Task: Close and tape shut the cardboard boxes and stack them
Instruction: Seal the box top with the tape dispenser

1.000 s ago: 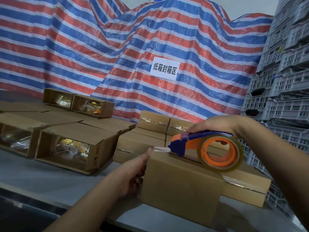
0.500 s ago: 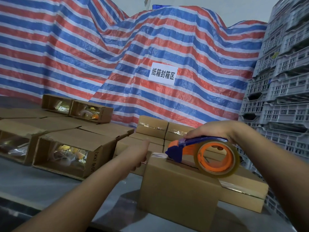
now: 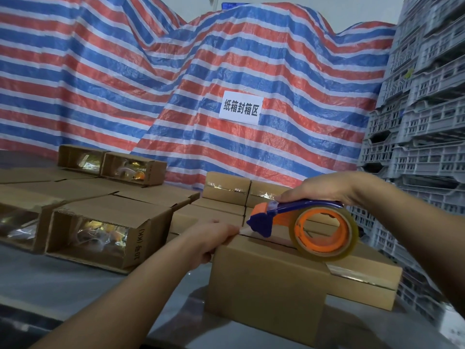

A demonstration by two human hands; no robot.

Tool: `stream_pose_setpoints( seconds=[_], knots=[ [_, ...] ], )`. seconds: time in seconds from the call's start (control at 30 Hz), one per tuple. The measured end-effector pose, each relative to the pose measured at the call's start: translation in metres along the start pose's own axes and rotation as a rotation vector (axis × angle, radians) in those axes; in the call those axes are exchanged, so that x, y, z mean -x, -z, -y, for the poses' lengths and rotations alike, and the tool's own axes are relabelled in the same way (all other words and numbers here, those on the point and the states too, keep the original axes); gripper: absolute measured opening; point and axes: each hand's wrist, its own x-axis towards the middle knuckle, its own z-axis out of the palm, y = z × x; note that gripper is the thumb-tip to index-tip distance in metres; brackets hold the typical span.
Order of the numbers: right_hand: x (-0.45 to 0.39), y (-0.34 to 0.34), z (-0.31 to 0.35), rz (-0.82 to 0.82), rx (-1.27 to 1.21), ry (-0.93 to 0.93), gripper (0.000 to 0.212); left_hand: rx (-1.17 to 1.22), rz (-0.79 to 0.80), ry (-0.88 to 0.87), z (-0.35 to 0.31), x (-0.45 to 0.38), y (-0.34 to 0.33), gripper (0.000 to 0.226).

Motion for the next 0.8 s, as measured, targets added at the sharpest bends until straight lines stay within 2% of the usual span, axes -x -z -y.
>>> stream_pose_setpoints(
  seconds=[0.1, 0.3, 0.4, 0.47, 0.57, 0.67, 0.8],
  knots=[
    [0.002, 0.003, -0.004, -0.008, 0.01, -0.018, 0.038, -0.006, 0.019, 0.001, -0.001, 0.001, -0.001, 0.02],
    [0.03, 0.024, -0.038, 0.08, 0.005, -0.119, 0.033, 0.029, 0.012, 0.01, 0.0, 0.002, -0.002, 0.018],
    [0.039, 0.023, -0.058, 0.089, 0.06, -0.181, 0.052, 0.019, 0.002, 0.019, -0.002, 0.002, -0.005, 0.027],
    [0.038, 0.019, -0.06, 0.068, 0.107, -0.197, 0.052, -0.022, -0.004, 0.009, -0.004, 0.004, -0.006, 0.029],
    [0.034, 0.018, -0.056, 0.087, 0.094, -0.208, 0.039, -0.133, -0.007, -0.019, -0.009, 0.006, -0.007, 0.031],
    [0.031, 0.02, -0.054, 0.108, 0.079, -0.264, 0.036, -0.318, -0.039, -0.098, -0.015, 0.007, -0.008, 0.018],
    [0.027, 0.021, -0.058, 0.062, 0.126, -0.255, 0.047, -0.696, -0.324, -0.4, -0.023, 0.015, -0.017, 0.012]
  ],
)
